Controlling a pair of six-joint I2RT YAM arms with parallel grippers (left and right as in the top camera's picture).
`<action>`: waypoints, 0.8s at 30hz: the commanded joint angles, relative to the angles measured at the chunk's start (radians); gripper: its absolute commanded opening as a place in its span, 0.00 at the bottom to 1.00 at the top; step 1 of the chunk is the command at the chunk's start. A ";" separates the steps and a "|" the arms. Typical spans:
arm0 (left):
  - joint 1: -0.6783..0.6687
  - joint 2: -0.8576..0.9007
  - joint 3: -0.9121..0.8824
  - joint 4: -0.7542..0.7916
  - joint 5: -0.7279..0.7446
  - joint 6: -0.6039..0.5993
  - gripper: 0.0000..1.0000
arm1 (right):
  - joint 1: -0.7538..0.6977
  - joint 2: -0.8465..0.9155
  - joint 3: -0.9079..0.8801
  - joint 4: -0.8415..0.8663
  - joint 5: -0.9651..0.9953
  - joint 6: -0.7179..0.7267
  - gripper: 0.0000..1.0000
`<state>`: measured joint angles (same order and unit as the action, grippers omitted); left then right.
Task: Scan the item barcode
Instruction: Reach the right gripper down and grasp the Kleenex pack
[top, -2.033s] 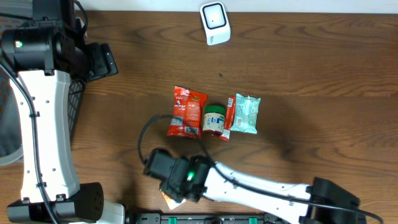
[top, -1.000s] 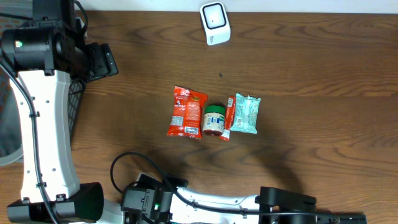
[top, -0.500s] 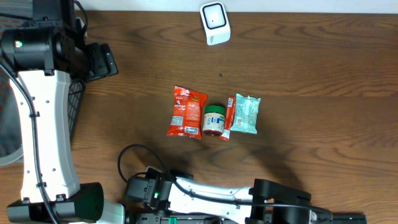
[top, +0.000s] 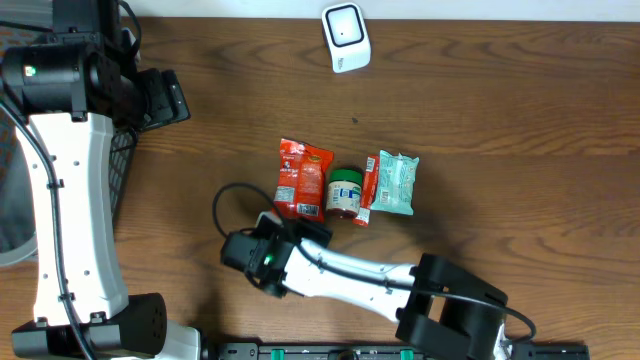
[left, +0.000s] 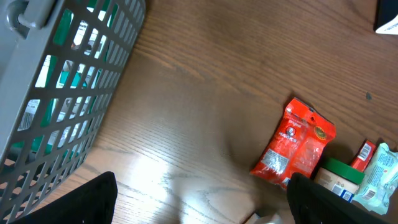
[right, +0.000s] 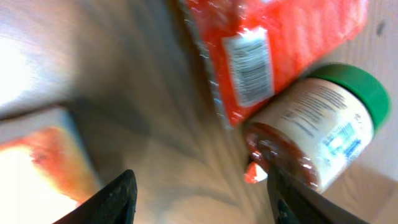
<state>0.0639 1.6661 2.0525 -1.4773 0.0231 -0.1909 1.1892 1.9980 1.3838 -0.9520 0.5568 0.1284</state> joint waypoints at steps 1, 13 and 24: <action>0.004 0.002 -0.002 -0.002 -0.010 -0.006 0.87 | -0.008 -0.014 0.077 -0.034 0.031 -0.011 0.64; 0.004 0.002 -0.002 -0.002 -0.009 -0.006 0.87 | 0.023 -0.062 0.092 -0.113 -0.367 -0.052 0.43; 0.004 0.002 -0.002 -0.003 -0.010 -0.006 0.87 | 0.113 -0.061 -0.005 -0.037 -0.299 -0.032 0.33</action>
<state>0.0639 1.6661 2.0525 -1.4769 0.0227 -0.1909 1.2961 1.9526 1.4014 -0.9997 0.2295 0.0868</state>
